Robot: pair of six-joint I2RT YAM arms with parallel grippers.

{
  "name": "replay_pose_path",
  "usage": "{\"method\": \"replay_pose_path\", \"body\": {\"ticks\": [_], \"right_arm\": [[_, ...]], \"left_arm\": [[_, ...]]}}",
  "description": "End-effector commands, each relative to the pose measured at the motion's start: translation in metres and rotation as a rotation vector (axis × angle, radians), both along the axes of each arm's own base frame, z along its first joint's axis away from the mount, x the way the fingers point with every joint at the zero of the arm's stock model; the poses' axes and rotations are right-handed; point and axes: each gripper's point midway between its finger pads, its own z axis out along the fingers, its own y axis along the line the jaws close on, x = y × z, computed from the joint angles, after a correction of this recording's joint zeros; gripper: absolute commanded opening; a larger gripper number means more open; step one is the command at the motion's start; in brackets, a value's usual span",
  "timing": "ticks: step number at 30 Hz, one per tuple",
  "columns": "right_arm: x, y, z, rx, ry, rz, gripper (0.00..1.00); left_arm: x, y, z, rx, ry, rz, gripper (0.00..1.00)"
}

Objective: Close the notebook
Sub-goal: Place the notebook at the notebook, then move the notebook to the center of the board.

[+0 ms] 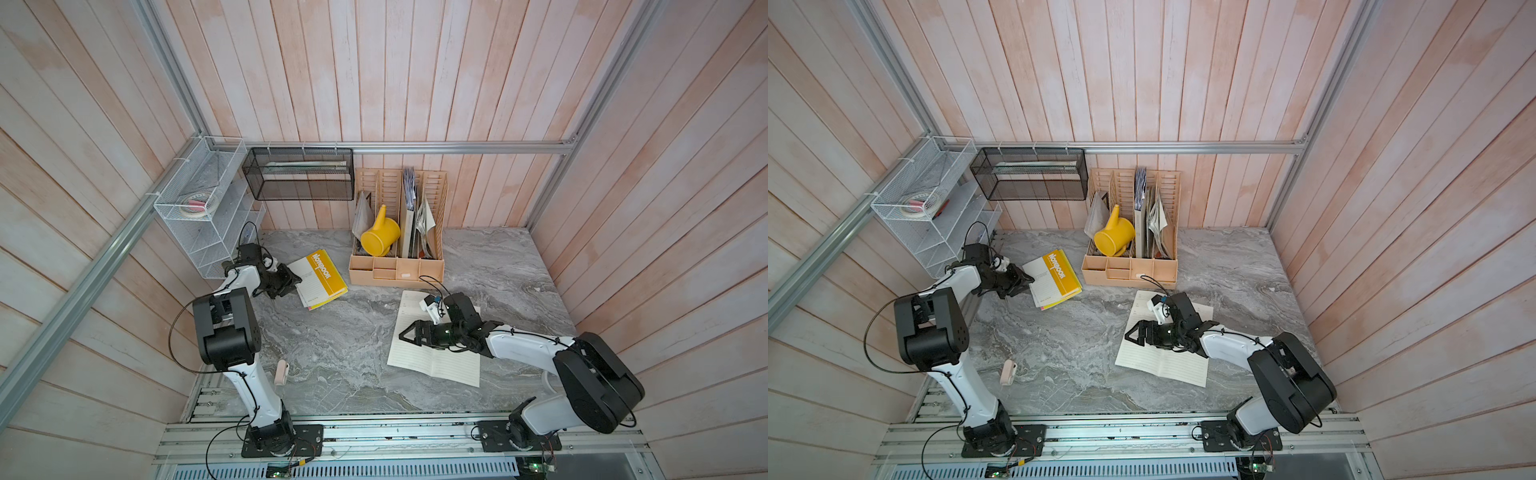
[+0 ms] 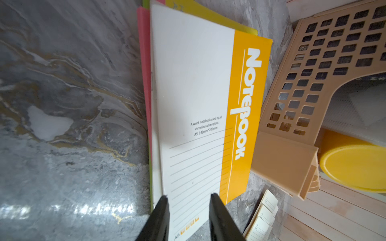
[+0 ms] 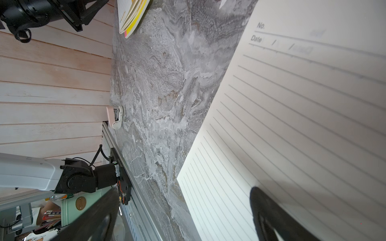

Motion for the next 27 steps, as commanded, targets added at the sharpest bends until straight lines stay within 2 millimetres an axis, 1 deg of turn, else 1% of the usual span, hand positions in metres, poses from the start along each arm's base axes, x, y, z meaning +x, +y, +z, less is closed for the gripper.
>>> {"method": "replay_pose_path", "body": {"ticks": [1,5,11,14,17,20,22,25,27], "right_arm": [[-0.003,0.003,0.006,0.014,-0.006,0.012,0.98],[-0.006,0.001,0.005,0.012,-0.004,0.012,0.98],[-0.006,0.001,0.008,0.012,-0.008,0.011,0.98],[-0.005,0.001,0.014,0.01,-0.019,0.015,0.98],[-0.001,-0.004,0.024,0.011,-0.044,-0.01,0.98],[0.004,-0.018,0.031,0.012,-0.057,-0.044,0.98],[0.009,-0.035,0.032,0.002,-0.059,-0.079,0.98],[0.016,-0.065,0.034,-0.008,-0.065,-0.145,0.98],[0.018,-0.085,0.034,-0.033,-0.067,-0.195,0.98]], "left_arm": [[-0.002,0.006,0.012,0.035,-0.018,-0.001,0.36],[-0.01,-0.002,0.021,0.005,-0.045,-0.01,0.36],[-0.027,-0.012,0.04,-0.009,-0.097,-0.021,0.36],[-0.038,-0.027,0.053,-0.052,-0.124,-0.045,0.37],[-0.055,-0.065,0.065,-0.1,-0.149,-0.125,0.37],[-0.073,-0.109,0.08,-0.112,-0.186,-0.22,0.38],[-0.088,-0.139,0.095,-0.136,-0.229,-0.276,0.39],[-0.107,-0.173,0.113,-0.179,-0.278,-0.334,0.39],[-0.121,-0.194,0.118,-0.219,-0.298,-0.371,0.4]]}}
